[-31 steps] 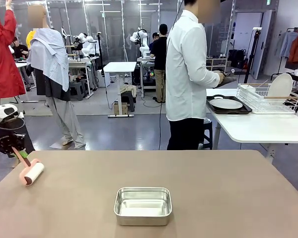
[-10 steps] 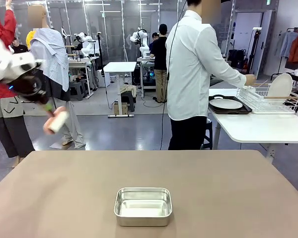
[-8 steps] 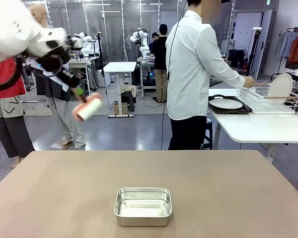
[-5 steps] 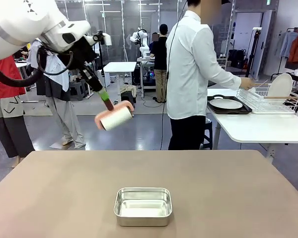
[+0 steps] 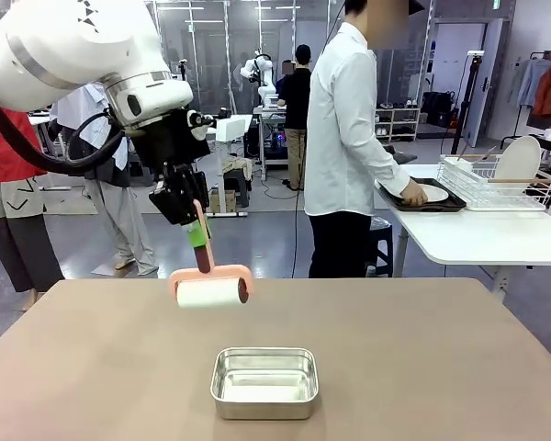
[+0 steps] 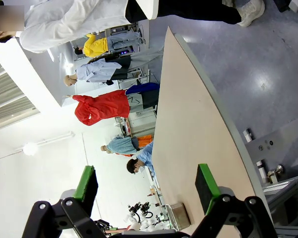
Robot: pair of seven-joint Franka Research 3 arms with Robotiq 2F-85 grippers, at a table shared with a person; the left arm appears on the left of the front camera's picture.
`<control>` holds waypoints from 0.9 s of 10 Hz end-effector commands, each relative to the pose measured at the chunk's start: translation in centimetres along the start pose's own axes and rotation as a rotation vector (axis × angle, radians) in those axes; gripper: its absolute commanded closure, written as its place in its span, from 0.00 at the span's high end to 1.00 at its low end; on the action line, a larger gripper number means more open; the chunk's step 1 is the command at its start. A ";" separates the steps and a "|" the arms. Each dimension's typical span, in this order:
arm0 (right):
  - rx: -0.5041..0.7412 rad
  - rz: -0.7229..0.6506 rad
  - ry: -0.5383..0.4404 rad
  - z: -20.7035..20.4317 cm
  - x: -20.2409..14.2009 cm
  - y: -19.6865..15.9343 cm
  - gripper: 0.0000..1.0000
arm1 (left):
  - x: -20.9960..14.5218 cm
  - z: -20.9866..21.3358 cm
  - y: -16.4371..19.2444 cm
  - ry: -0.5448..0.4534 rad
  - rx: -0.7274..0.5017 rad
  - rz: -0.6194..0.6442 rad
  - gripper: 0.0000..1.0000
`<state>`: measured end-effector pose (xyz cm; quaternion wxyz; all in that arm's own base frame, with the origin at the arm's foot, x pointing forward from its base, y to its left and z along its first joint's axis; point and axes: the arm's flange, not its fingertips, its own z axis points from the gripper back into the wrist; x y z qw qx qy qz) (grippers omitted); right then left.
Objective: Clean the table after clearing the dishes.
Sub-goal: Place the Lint Roller back on top of the Airtight Container.
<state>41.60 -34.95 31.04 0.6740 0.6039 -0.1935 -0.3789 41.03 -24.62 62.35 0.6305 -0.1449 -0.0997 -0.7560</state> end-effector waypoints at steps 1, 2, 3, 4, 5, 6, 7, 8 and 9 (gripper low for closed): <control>-0.013 0.004 -0.008 0.0 -0.4 0.2 1.00 | -0.1 0.9 0.6 -0.057 0.059 0.069 0.20; -0.013 0.004 -0.008 0.0 -0.4 0.2 1.00 | -0.1 0.9 0.6 -0.057 0.059 0.069 0.20; -0.013 0.004 -0.008 0.0 -0.4 0.2 1.00 | -0.1 0.9 0.6 -0.057 0.059 0.069 0.20; -0.013 0.004 -0.008 0.0 -0.4 0.2 1.00 | -0.6 0.8 0.7 -0.034 0.037 0.049 0.20; -0.013 0.004 -0.008 0.0 -0.4 0.2 1.00 | 0.7 -1.3 1.7 -0.023 -0.022 0.008 0.20; -0.013 0.004 -0.008 0.0 -0.4 0.2 1.00 | 1.4 -2.8 2.2 -0.024 -0.052 0.008 0.20; -0.013 0.004 -0.008 0.0 -0.4 0.2 1.00 | 2.0 -4.7 2.6 0.016 -0.090 0.035 0.20; -0.013 0.004 -0.008 0.0 -0.4 0.2 1.00 | 2.6 -6.7 2.8 0.001 -0.136 0.035 0.20; -0.013 0.004 -0.008 0.0 -0.4 0.2 1.00 | 3.2 -9.3 3.0 0.032 -0.155 0.049 0.20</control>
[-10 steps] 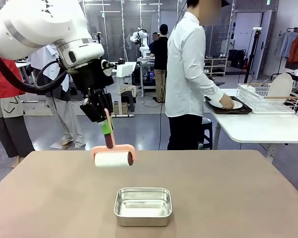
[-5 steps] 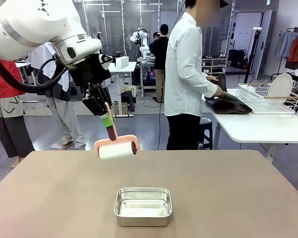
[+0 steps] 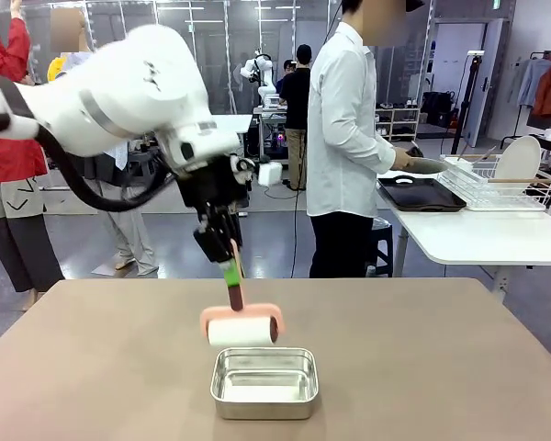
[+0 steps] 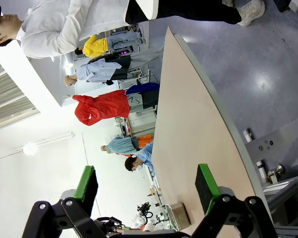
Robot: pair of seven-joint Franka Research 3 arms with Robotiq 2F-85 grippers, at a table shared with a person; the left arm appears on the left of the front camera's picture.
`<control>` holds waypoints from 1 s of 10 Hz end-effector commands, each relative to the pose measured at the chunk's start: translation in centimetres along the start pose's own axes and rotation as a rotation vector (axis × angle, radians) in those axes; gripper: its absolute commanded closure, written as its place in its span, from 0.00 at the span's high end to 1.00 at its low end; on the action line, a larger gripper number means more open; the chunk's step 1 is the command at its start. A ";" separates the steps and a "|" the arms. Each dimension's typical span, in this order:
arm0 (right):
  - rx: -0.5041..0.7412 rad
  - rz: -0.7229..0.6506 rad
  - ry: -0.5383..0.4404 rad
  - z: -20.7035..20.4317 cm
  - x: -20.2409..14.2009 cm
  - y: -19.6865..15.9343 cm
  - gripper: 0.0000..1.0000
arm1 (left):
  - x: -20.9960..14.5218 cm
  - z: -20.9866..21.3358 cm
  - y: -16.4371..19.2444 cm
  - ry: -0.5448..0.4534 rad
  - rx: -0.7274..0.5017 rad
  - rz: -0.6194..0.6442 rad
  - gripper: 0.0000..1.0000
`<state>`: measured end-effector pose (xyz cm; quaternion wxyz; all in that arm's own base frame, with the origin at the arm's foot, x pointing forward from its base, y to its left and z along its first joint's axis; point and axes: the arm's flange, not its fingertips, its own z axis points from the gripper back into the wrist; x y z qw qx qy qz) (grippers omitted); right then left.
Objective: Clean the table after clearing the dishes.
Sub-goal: Place the Lint Roller back on top of the Airtight Container.
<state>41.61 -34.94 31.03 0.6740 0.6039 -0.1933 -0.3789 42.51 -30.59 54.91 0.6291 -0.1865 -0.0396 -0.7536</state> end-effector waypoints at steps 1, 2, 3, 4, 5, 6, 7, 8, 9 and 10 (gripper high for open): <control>-0.013 0.004 -0.009 0.0 -0.4 0.2 1.00 | 0.9 -2.2 1.0 0.014 -0.037 0.026 0.20; -0.013 0.004 -0.009 0.0 -0.4 0.2 1.00 | 1.4 -3.8 1.8 0.026 -0.034 0.034 0.20; -0.013 0.004 -0.009 0.0 -0.4 0.2 1.00 | 1.8 -5.3 2.6 0.077 -0.011 0.057 0.20; -0.013 0.004 -0.009 0.0 -0.4 0.2 1.00 | 2.3 -7.2 3.5 0.090 -0.032 0.062 0.20; -0.013 0.004 -0.009 0.0 -0.4 0.2 1.00 | 2.4 -8.2 4.4 0.094 -0.024 0.076 0.20; -0.013 0.004 -0.009 0.0 -0.4 0.2 1.00 | 2.3 -8.7 5.2 0.093 -0.013 0.086 0.20; -0.013 0.004 -0.009 0.0 -0.4 0.2 1.00 | 2.2 -9.1 6.1 0.104 -0.015 0.092 0.20; -0.013 0.004 -0.009 0.0 -0.4 0.2 1.00 | 2.1 -9.6 7.0 0.117 -0.011 0.097 0.20; -0.013 0.004 -0.009 0.0 -0.4 0.2 1.00 | 1.9 -10.1 7.8 0.121 -0.022 0.107 0.20; -0.013 0.004 -0.009 0.0 -0.4 0.2 1.00 | 1.6 -10.7 8.6 0.126 -0.027 0.123 0.20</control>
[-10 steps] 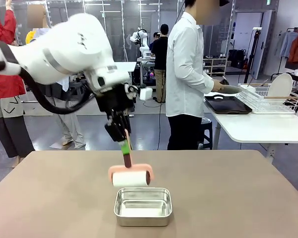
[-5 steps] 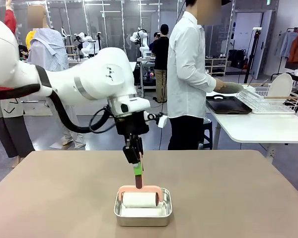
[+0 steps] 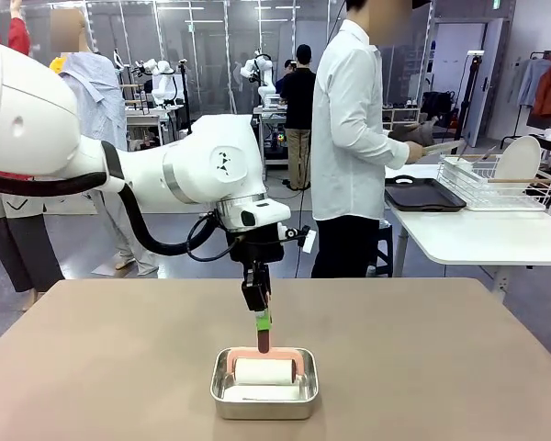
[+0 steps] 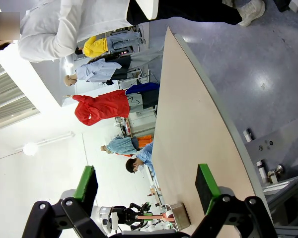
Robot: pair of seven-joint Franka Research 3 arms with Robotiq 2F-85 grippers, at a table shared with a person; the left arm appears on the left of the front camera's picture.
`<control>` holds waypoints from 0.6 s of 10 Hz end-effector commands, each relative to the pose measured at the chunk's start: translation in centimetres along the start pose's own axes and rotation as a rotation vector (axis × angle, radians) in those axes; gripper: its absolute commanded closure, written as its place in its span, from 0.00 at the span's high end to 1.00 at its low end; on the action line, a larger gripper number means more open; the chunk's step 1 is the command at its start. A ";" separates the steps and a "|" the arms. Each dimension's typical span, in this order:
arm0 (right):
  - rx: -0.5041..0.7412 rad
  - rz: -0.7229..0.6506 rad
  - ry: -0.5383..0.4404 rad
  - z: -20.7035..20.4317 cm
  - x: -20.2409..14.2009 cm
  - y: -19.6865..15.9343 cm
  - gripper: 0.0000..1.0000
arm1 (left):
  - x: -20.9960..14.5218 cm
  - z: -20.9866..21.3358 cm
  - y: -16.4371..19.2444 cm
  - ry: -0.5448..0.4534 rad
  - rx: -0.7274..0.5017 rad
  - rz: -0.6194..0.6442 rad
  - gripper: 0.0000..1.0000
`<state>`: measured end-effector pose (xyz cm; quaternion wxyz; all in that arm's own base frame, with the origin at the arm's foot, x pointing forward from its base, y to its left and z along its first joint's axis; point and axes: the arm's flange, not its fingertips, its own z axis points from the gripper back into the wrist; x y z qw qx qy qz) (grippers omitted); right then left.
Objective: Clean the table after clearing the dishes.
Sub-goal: Place the Lint Roller back on top of the Airtight Container.
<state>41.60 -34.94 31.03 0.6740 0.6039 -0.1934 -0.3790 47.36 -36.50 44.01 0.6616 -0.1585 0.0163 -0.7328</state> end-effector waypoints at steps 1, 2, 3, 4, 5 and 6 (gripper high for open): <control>-0.013 0.004 -0.008 0.0 -0.4 0.2 1.00 | 0.4 -0.4 1.6 0.027 0.006 0.044 0.20; -0.013 0.004 -0.008 0.0 -0.4 0.2 1.00 | 0.3 -0.8 2.3 0.044 0.024 0.056 0.20; -0.013 0.004 -0.008 0.0 -0.4 0.2 1.00 | 0.3 -1.2 3.0 0.049 0.031 0.068 0.20; -0.013 0.004 -0.008 0.0 -0.4 0.2 1.00 | 0.2 -1.7 3.7 0.067 0.044 0.090 0.20; -0.013 0.004 -0.008 0.0 -0.4 0.2 1.00 | 0.4 -2.4 4.2 0.068 0.036 0.102 0.20; -0.013 0.004 -0.008 0.0 -0.4 0.2 1.00 | 0.5 -3.1 4.5 0.091 0.045 0.117 0.20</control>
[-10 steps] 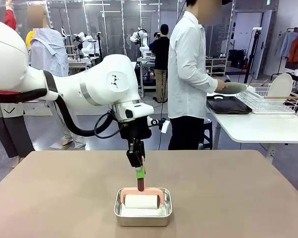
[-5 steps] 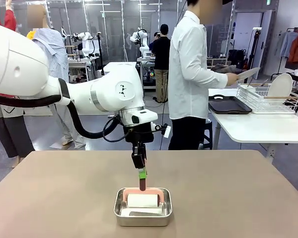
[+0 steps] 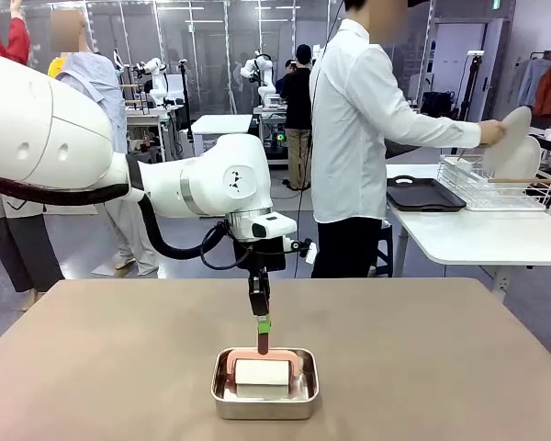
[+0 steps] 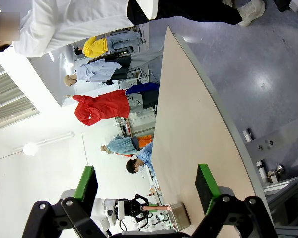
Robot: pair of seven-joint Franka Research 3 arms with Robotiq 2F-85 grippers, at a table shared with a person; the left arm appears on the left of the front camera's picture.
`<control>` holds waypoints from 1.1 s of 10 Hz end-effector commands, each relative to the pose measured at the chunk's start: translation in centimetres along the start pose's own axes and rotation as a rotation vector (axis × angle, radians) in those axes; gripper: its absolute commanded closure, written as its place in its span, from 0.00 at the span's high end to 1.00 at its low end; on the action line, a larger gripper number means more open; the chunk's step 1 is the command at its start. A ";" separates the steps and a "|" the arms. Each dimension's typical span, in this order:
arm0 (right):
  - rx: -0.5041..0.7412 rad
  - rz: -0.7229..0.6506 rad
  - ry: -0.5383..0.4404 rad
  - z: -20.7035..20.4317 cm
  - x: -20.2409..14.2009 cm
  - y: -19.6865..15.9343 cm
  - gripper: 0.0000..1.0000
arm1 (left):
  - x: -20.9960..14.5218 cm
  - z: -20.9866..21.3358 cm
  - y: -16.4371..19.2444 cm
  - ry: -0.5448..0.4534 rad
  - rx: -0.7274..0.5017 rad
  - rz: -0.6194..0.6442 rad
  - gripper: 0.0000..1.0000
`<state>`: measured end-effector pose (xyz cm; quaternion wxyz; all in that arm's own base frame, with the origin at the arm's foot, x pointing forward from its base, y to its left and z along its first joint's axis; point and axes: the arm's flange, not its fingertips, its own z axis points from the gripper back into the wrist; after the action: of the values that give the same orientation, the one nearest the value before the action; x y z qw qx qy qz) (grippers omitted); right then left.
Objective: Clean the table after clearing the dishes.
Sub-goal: Place the Lint Roller back on top of the Airtight Container.
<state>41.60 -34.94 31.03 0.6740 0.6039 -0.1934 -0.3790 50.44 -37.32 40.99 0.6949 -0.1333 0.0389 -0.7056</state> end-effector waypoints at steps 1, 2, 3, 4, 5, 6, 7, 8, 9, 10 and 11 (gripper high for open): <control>-0.013 0.004 -0.008 0.0 -0.4 0.2 1.00 | 0.5 -1.0 1.0 0.016 0.029 0.040 0.20; -0.013 0.004 -0.008 0.0 -0.4 0.2 1.00 | 0.3 -1.0 1.1 0.015 0.031 0.050 0.20; -0.013 0.004 -0.008 0.0 -0.4 0.2 1.00 | 0.1 -0.9 1.1 0.008 0.029 0.050 0.40; -0.013 0.004 -0.008 0.0 -0.4 0.2 1.00 | 0.2 -0.5 1.0 0.000 0.039 0.047 0.60; -0.013 0.004 -0.008 0.0 -0.4 0.2 1.00 | 0.2 0.0 1.0 -0.010 0.048 0.046 0.79; -0.013 0.004 -0.008 0.0 -0.4 0.2 1.00 | 0.2 0.4 0.9 -0.021 0.050 0.046 0.99; -0.013 0.004 -0.008 0.0 -0.4 0.2 1.00 | 0.0 1.0 1.0 -0.029 0.056 0.053 1.00; -0.013 0.004 -0.008 0.0 -0.4 0.2 1.00 | -0.3 1.5 1.0 -0.043 0.058 0.054 1.00; -0.013 0.004 -0.008 0.0 -0.4 0.2 1.00 | -0.4 2.0 1.0 -0.047 0.060 0.055 1.00; -0.013 0.004 -0.008 0.0 -0.4 0.2 1.00 | -0.6 2.2 1.0 -0.051 0.061 0.057 1.00; -0.013 0.004 -0.008 0.0 -0.4 0.2 1.00 | -0.7 2.3 1.0 -0.053 0.062 0.059 1.00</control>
<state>41.60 -34.94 31.02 0.6740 0.6039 -0.1933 -0.3790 52.57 -36.67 42.64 0.7163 -0.1263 0.0077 -0.6862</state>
